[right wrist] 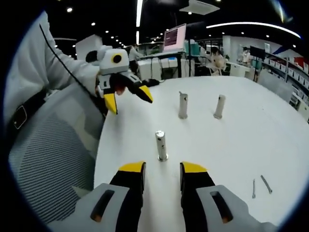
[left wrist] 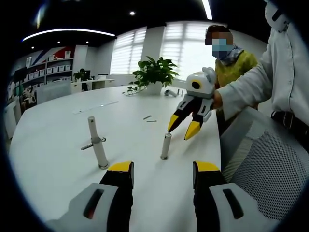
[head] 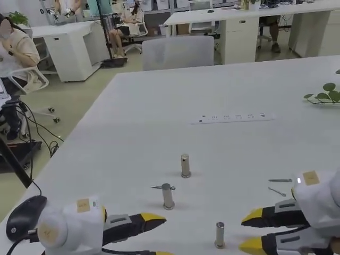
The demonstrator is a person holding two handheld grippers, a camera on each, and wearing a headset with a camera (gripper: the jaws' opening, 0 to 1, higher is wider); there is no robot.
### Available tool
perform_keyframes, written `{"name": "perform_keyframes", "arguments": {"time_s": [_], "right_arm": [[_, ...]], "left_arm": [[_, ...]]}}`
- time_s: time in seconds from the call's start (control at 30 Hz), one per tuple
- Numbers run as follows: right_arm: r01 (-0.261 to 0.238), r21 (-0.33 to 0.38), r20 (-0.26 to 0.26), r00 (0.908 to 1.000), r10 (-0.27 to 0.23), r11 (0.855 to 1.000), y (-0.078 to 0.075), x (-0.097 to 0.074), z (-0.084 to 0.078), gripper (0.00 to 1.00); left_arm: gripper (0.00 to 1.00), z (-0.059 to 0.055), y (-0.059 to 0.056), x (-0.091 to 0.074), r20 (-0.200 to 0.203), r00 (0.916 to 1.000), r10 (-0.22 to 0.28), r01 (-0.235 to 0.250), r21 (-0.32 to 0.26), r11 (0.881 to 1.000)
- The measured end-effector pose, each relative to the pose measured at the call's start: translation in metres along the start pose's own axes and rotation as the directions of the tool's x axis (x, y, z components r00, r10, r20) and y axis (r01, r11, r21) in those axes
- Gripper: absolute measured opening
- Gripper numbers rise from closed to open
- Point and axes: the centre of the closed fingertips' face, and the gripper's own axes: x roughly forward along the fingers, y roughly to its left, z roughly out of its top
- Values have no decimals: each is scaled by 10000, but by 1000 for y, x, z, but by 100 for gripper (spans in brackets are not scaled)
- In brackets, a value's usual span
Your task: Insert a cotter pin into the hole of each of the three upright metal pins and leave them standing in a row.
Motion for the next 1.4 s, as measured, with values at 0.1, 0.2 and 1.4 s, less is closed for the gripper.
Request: {"name": "perform_keyframes", "arguments": {"time_s": [0.1, 0.2, 1.4], "right_arm": [[277, 292, -24, 9996, -277, 9992, -7, -8, -7, 29], [698, 538, -187, 9974, -689, 9961, -19, -16, -15, 28], [3150, 393, -2660, 9181, -2940, 9483, -147, -34, -51, 12]], "left_arm": [[48, 0, 0, 0, 19, 10000, 14, -14, -20, 10000], [48, 0, -1, 0, 12, 10000, 15, -15, -12, 10000], [47, -6, 2, -9, -113, 9990, 444, -448, -380, 9983]]}}
